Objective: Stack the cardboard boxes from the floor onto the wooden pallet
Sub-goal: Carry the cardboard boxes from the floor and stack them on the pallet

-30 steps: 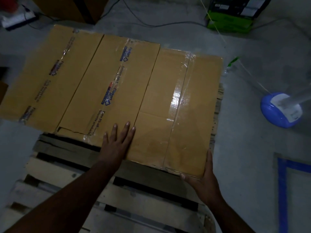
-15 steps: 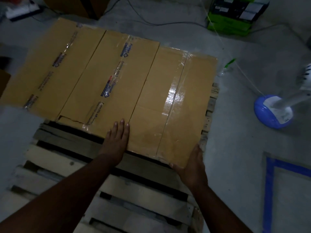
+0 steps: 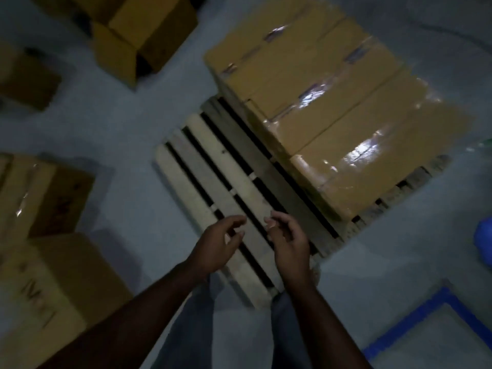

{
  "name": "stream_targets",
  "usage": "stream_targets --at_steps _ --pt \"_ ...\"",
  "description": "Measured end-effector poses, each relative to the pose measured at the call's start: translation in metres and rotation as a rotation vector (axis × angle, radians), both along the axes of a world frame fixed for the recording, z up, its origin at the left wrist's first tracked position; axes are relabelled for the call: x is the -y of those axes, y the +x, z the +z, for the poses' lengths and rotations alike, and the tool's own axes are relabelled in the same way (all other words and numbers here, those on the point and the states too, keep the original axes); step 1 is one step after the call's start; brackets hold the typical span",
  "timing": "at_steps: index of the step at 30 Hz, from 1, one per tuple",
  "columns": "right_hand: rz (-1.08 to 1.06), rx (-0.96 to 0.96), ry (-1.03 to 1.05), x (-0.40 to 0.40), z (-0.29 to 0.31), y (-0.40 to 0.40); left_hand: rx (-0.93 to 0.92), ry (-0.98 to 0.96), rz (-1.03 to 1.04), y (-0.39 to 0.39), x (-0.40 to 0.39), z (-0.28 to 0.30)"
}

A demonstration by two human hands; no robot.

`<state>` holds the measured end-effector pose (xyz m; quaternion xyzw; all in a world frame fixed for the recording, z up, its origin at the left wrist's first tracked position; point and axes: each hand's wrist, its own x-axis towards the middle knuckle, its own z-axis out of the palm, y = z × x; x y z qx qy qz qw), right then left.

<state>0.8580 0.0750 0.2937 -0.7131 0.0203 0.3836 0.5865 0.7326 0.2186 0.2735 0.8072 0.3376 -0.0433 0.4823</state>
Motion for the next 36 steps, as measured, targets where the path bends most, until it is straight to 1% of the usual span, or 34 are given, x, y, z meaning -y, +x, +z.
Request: stream_targets --at_steps 2,4,8,11,16,19,21,26,30,33,36 --pt "0.107 0.024 0.028 -0.012 0.025 -0.024 0.015 -0.018 0.158 -0.043 -0.001 0.022" --pt "0.175 0.024 0.050 -0.026 0.048 -0.049 0.038 -0.038 0.250 -0.082 -0.002 0.039" --pt "0.314 0.075 0.090 -0.054 0.087 -0.115 0.118 -0.042 0.323 -0.162 -0.013 0.064" --pt "0.366 0.090 0.122 -0.075 0.112 -0.191 0.155 -0.040 0.344 -0.236 -0.030 0.080" --pt "0.417 -0.059 0.103 -0.114 0.147 -0.348 0.164 -0.034 0.474 -0.397 -0.046 0.121" --pt "0.525 -0.153 0.106 -0.134 0.173 -0.436 0.121 -0.046 0.650 -0.497 -0.043 0.137" --pt "0.630 -0.176 0.105 -0.140 0.184 -0.480 0.100 -0.052 0.758 -0.548 -0.036 0.142" --pt "0.822 -0.163 0.082 -0.152 0.187 -0.556 0.059 -0.040 0.925 -0.625 -0.003 0.151" --pt "0.917 -0.200 0.088 -0.155 0.167 -0.608 0.032 -0.060 1.009 -0.676 0.033 0.142" --pt "0.941 -0.223 0.054 -0.145 0.154 -0.643 -0.051 -0.101 1.040 -0.709 0.047 0.133" --pt "0.938 -0.230 -0.008 -0.140 0.144 -0.666 -0.076 -0.110 1.070 -0.736 0.042 0.125"
